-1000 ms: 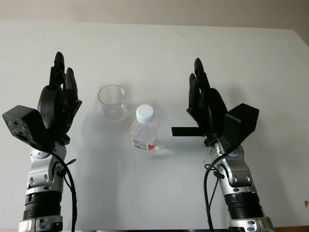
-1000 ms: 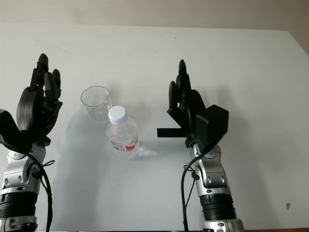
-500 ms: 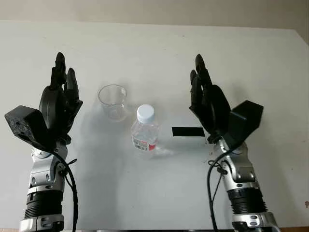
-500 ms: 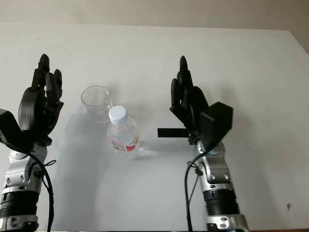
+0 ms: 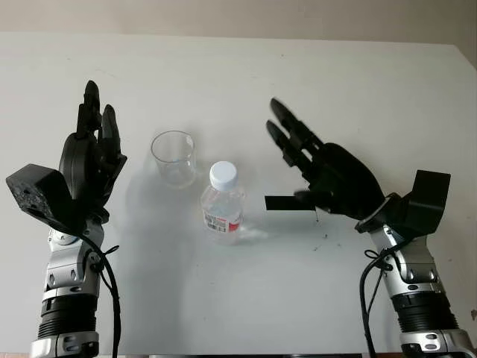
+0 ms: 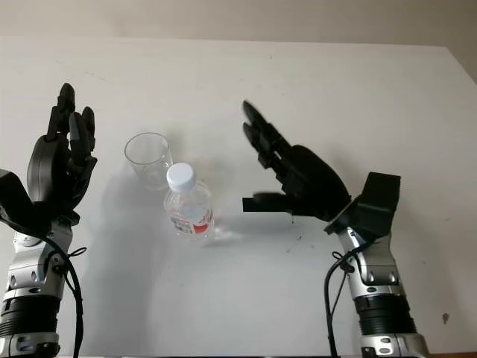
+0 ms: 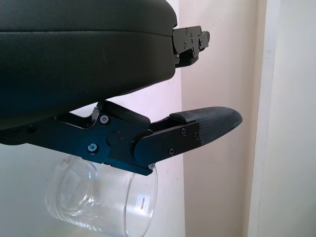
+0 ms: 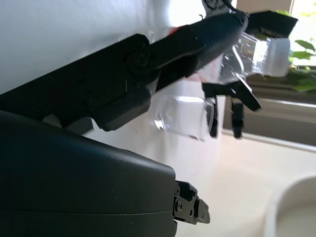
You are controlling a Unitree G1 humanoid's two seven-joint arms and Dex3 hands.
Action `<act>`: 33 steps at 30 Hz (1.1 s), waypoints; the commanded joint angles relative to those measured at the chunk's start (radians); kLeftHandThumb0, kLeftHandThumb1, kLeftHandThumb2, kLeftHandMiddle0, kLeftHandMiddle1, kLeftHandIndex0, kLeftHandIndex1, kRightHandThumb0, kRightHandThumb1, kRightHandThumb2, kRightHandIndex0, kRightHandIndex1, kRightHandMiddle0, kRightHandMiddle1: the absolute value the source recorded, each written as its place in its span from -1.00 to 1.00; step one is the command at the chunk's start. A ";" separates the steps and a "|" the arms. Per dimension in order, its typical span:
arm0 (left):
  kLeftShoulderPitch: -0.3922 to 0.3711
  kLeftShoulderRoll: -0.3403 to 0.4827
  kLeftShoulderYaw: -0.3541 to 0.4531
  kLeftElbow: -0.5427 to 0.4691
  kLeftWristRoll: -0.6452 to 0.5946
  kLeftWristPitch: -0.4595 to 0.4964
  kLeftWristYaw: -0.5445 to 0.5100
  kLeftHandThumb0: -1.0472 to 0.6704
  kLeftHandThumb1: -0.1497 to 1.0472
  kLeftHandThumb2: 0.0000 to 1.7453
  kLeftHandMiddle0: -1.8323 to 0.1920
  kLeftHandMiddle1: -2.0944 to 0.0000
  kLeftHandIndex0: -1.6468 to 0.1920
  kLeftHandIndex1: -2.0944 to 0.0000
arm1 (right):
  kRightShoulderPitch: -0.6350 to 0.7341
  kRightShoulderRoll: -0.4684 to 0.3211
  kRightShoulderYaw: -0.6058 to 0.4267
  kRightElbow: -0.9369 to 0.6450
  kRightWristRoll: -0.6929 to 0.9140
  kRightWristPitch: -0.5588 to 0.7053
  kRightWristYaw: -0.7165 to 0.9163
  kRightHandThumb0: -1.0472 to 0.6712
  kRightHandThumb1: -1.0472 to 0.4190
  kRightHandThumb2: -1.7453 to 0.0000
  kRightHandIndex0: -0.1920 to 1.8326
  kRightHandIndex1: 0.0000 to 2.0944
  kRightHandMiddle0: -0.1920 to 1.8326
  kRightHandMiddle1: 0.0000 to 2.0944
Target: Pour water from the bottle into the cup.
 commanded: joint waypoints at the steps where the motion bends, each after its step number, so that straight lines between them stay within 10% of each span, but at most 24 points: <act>1: 0.002 0.011 0.003 -0.020 0.006 0.006 0.002 -0.62 1.00 -0.24 0.91 0.95 0.94 0.95 | -0.009 -0.006 0.018 0.018 -0.008 0.011 0.017 -0.91 -0.73 0.97 -1.00 -1.00 -1.00 -1.00; 18: -0.009 0.011 0.003 -0.014 0.008 0.014 0.004 -0.62 1.00 -0.22 0.91 0.95 0.93 0.95 | -0.075 0.049 0.111 0.098 -0.032 0.089 0.056 -0.77 -0.59 0.95 -0.74 -0.86 -0.80 -0.88; 26: -0.012 0.018 0.009 -0.006 0.004 0.015 -0.004 -0.62 1.00 -0.24 0.91 0.95 0.93 0.95 | -0.105 0.065 0.119 0.153 -0.038 0.077 0.087 -0.74 -0.56 0.94 -0.90 -0.01 -1.00 0.18; 33: -0.013 0.018 0.010 0.000 -0.002 0.009 -0.010 -0.61 1.00 -0.24 0.91 0.95 0.94 0.95 | -0.134 0.053 0.124 0.189 -0.041 0.123 0.114 -0.71 -0.54 0.94 -0.87 0.38 -0.99 0.45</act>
